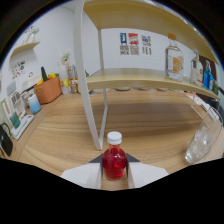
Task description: Make me a cup of Vodka Sunrise.
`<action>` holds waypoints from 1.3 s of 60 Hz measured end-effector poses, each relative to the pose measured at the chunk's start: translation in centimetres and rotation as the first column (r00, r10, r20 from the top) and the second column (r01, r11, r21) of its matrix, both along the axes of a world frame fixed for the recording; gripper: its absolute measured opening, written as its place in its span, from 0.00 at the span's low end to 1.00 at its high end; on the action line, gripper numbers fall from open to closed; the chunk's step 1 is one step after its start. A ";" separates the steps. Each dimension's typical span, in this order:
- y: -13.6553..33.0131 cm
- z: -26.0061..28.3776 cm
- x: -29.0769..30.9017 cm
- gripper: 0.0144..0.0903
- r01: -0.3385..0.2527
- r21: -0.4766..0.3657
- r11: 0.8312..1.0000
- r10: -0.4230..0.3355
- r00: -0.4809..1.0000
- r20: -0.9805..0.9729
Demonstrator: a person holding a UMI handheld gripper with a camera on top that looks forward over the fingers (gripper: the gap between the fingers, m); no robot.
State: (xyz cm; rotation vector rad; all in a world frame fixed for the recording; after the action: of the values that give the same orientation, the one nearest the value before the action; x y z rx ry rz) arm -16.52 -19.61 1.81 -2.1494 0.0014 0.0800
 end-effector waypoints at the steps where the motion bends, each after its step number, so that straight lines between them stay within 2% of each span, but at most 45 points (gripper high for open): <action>1: -0.1 0.0 0.0 0.28 -0.003 0.000 1.000 0.003 1.000 0.001; 17: -1.4 -0.4 0.1 0.30 -0.025 -0.023 0.999 0.026 1.000 0.005; 23: -1.9 0.3 -0.2 0.53 -0.057 -0.020 0.998 0.057 0.998 0.002; 24: -2.0 0.6 -0.3 0.66 -0.063 -0.020 0.998 0.063 0.998 0.000; 25: -2.1 0.8 -0.3 0.65 -0.070 -0.019 0.997 0.070 0.998 -0.003; 26: -2.3 1.2 -0.5 0.73 -0.078 -0.017 0.997 0.077 0.997 -0.009; 27: -2.5 1.7 -0.6 0.86 -0.085 -0.013 0.996 0.084 0.996 -0.015; 29: -2.7 2.6 -0.6 0.94 -0.087 -0.002 0.996 0.087 0.996 -0.028; 38: -4.7 9.1 0.4 0.94 -0.078 0.096 0.992 0.085 0.994 -0.066; 49: -8.5 14.6 4.9 0.93 -0.055 0.163 0.985 0.065 0.996 -0.053; 59: -11.8 14.9 11.5 0.93 -0.020 0.167 0.986 0.017 1.000 0.017; 69: -14.2 13.3 17.4 0.93 0.036 0.112 0.993 -0.037 0.999 0.011; 78: -14.0 17.1 22.1 0.93 0.089 0.128 0.988 -0.090 0.996 0.002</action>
State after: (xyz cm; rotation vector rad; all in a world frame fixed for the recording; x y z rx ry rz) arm 5.62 -33.64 18.93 -2.0184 0.0857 0.0191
